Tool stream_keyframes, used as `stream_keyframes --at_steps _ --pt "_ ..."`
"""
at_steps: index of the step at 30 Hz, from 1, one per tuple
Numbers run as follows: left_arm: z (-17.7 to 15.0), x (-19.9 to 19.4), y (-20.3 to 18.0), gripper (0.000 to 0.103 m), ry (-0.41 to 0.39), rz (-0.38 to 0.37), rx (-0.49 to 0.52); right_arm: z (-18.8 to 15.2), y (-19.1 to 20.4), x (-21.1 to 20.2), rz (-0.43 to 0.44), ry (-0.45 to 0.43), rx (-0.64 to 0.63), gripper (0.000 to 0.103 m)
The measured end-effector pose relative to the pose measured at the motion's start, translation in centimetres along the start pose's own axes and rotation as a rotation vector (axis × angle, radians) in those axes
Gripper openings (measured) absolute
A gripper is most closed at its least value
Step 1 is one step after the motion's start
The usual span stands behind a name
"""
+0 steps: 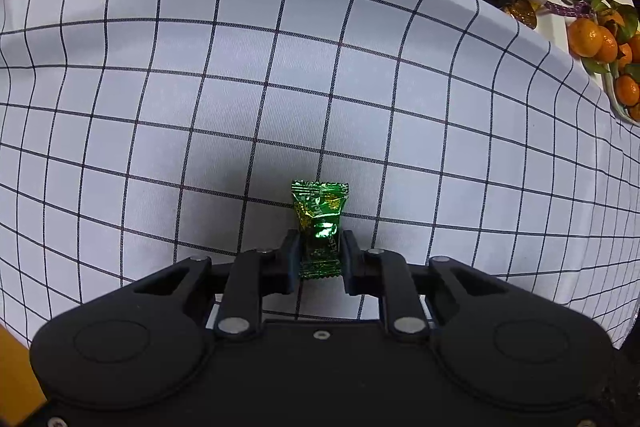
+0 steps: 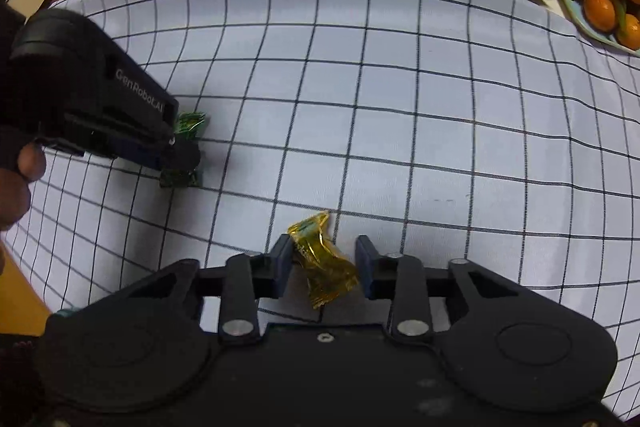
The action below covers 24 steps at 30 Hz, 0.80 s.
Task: Organize snacks
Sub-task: 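Grasp the green foil candy with the left gripper while the right grasps the gold foil candy, then lift both held candies and carry them over the gold tray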
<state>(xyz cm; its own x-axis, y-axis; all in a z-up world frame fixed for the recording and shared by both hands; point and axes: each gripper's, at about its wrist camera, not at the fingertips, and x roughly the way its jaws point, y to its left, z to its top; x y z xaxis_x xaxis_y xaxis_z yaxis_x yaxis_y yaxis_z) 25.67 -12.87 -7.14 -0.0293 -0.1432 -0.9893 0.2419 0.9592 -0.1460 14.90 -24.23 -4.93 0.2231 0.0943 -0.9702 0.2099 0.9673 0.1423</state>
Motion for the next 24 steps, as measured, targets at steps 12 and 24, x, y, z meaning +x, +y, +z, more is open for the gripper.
stream_keyframes --at_steps 12,24 --pt "-0.9 -2.1 -0.2 0.027 -0.007 -0.005 0.037 1.4 -5.3 -1.2 0.087 -0.011 0.292 0.02" --pt "-2.0 -3.5 -0.6 0.027 -0.005 -0.03 0.082 1.6 -6.9 -2.2 0.085 -0.027 0.368 0.021"
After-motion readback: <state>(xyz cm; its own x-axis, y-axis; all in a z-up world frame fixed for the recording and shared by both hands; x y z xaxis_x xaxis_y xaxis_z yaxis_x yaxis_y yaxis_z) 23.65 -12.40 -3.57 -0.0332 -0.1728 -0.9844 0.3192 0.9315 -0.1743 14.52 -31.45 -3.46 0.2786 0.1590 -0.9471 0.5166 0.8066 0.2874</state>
